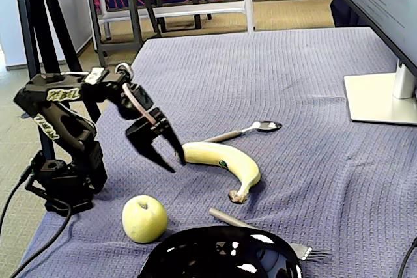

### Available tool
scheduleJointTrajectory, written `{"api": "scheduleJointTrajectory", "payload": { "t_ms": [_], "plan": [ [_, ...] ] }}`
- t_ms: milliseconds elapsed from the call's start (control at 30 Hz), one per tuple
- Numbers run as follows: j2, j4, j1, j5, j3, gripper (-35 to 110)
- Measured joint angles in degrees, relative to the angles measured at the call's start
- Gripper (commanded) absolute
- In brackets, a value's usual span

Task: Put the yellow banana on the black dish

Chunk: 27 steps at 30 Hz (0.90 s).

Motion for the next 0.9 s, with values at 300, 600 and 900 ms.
{"api": "scheduleJointTrajectory", "payload": {
  "t_ms": [300,600,900],
  "plan": [
    [-18.11,-2.02,-3.43,-14.85,-15.64,10],
    [-27.77,0.26,-5.54,-19.42,-26.46,31],
    [-31.11,4.57,-10.72,-22.24,-27.51,36]
  ]
}}
